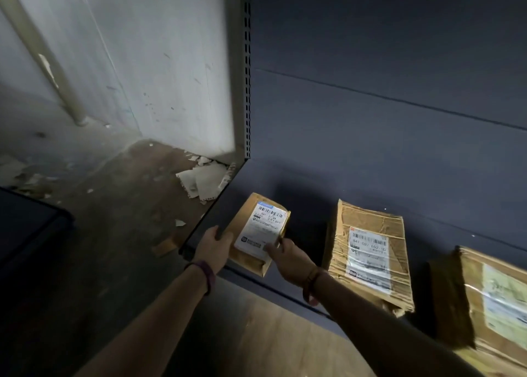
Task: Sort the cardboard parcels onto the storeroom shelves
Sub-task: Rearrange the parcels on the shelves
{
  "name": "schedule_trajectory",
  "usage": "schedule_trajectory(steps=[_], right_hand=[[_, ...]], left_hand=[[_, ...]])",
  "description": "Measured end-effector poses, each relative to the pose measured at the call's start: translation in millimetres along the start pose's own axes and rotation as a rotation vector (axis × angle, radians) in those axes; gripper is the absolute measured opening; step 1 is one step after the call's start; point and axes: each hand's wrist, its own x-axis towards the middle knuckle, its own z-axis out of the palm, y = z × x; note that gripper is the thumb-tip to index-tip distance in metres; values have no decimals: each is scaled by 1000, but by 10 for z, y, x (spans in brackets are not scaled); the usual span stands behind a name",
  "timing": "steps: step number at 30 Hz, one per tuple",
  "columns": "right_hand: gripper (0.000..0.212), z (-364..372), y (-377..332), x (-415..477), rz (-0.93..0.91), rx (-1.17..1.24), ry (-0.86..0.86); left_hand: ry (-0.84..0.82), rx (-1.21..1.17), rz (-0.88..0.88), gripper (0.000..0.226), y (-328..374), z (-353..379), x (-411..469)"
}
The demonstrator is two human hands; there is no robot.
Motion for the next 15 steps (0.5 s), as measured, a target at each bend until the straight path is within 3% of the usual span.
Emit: schedule_trajectory(steps=[2, 6, 10, 15], right_hand=[[47, 20, -34, 100, -3, 30, -21], [41, 71, -70, 151, 5, 75, -45], [38, 70, -103, 103, -82, 108, -47], [49, -81, -186, 97, -340, 126, 91]], left_hand=[[-15, -29, -42, 49, -42, 29, 127], [-77, -155, -77, 14, -91, 48, 151], [-27, -299, -37, 6, -76, 7, 135], [-80, -453, 6, 24, 44, -105, 81]])
